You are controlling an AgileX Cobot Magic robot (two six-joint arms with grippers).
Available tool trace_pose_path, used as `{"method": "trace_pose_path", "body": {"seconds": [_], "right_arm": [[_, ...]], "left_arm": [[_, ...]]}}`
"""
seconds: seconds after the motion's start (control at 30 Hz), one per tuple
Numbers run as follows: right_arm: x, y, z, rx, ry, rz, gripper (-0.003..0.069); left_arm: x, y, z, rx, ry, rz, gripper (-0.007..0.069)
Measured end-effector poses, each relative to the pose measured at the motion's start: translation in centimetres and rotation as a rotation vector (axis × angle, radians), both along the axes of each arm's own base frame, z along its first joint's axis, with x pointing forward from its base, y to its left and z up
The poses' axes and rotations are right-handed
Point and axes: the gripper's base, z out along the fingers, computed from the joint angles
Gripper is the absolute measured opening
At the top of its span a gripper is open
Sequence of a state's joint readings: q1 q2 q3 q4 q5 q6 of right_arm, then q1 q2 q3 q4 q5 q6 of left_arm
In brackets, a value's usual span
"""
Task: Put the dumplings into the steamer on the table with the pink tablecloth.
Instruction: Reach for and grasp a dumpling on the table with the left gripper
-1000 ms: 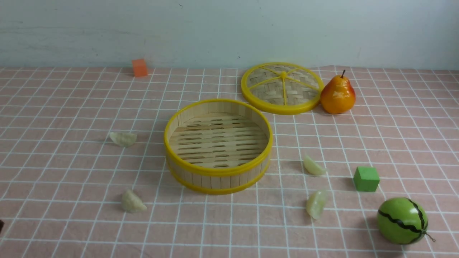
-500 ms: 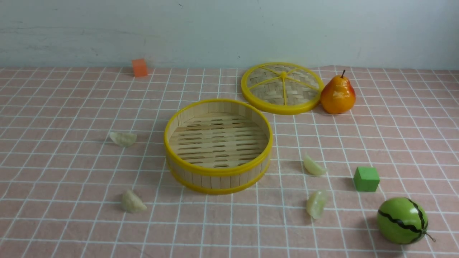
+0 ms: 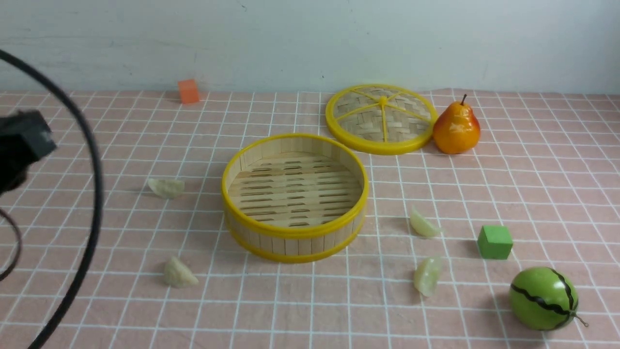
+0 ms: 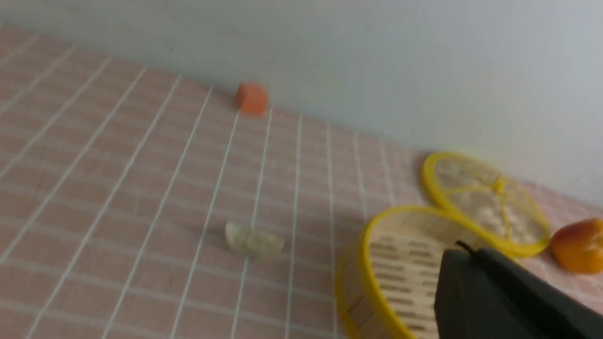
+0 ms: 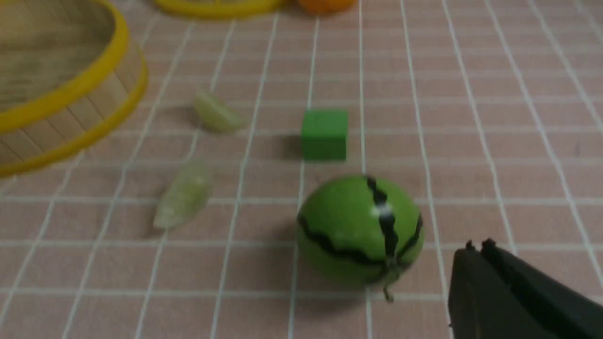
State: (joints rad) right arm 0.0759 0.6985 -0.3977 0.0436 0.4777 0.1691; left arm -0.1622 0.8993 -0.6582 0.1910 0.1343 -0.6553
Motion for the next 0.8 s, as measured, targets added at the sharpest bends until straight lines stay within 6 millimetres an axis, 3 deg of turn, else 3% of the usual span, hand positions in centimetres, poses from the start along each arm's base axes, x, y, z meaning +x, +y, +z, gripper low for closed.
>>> {"method": "trace_pose_path", "body": {"seconds": [0.1,0.17,0.2,0.33,0.6,0.7,0.77,0.8], "right_arm": [[0.6,0.3,-0.6,-0.002,0.171,0.029,-0.0004],[1.5,0.7,-1.2,-0.027,0.296,0.096,-0.0003],[1.5,0.7,-1.1,-0.032,0.296,0.102,-0.0003],[3.0,1.7,-1.3,0.021,0.318,0.187,-0.0001],[3.3,2.8,-1.0,0.067,0.27,0.319,0.0001],[3.4,3.0,-0.9,0.083,0.256,0.339,0.0003],[3.4,3.1,-0.9,0.091,0.255,0.339,0.0004],[3.4,3.1,-0.8,0.094,0.253,0.34,0.0006]], "left_arm": [[1.8,-0.2,-1.0,-0.013,0.121,0.021,-0.0014],[4.1,-0.5,-2.2,-0.003,0.266,0.042,-0.0014],[4.3,-0.5,-2.3,-0.003,0.284,0.045,-0.0014],[8.8,-1.3,-3.3,0.017,0.452,0.046,-0.0014],[16.4,-2.7,-5.1,0.066,0.522,0.014,0.0002],[19.4,-2.9,-7.2,0.108,0.57,0.025,0.012],[20.3,-3.0,-8.3,0.112,0.597,0.035,0.0185],[21.4,-3.1,-9.0,0.112,0.61,0.048,0.0255]]}}
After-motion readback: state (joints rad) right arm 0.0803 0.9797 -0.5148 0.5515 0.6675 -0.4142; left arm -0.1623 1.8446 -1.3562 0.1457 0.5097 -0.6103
